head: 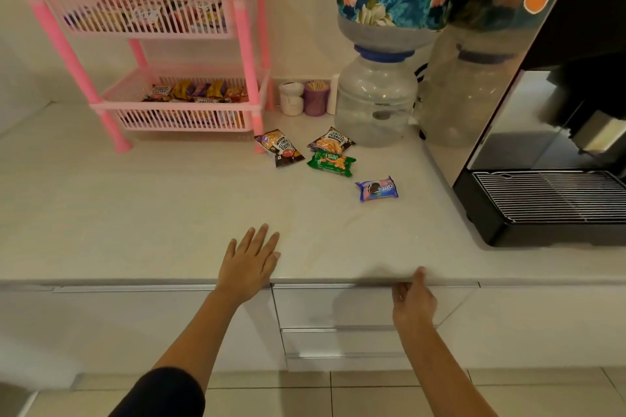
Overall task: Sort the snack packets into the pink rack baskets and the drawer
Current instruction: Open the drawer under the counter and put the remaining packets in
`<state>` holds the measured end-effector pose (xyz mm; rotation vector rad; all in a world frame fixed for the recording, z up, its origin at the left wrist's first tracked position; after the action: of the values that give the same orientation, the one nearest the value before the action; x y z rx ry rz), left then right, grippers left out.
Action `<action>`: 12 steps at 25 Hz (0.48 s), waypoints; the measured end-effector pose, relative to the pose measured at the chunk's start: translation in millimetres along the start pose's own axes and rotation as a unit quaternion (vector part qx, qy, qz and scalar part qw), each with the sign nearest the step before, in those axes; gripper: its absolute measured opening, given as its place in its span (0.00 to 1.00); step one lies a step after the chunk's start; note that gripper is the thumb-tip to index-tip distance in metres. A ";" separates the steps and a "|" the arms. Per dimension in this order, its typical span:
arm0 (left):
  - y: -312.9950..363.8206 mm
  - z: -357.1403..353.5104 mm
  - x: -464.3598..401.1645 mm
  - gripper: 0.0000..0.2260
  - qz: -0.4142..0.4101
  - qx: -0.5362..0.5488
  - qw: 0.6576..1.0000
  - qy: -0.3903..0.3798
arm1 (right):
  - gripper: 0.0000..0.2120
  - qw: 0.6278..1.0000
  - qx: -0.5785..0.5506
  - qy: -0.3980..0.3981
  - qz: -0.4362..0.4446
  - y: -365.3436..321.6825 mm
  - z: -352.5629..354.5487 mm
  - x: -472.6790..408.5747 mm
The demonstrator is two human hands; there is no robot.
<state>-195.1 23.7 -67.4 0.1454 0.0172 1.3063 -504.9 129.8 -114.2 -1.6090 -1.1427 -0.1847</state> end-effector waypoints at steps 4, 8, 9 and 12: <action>-0.3 -1.5 20.5 0.45 -0.003 0.003 1.000 -0.014 | 0.18 0.998 -0.059 -0.026 -0.015 -4.0 -6.4 8.4; 10.5 -7.3 48.6 0.24 0.030 0.008 0.999 -0.013 | 0.12 1.000 -0.009 0.002 -0.025 1.8 11.5 17.2; 19.1 -7.5 57.9 0.23 0.029 0.016 0.999 0.003 | 0.10 0.999 0.022 0.004 -0.023 3.1 19.8 19.4; 59.2 -7.7 94.6 0.20 -0.049 0.049 0.996 0.061 | 0.14 0.982 0.183 0.039 0.034 5.7 50.7 32.6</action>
<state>-227.8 130.5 -61.6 0.1461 0.1914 1.2148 -505.1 190.3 -117.0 -1.2999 -0.9947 0.0090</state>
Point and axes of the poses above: each hand's wrist, its own x-axis away from the middle knuckle, its own z-axis out of the back of the hand, y = z × x, the point moved 7 cm from there along -x, towards the middle knuckle, and after that the axes turned 3 degrees about -y, right-handed, at the moved point
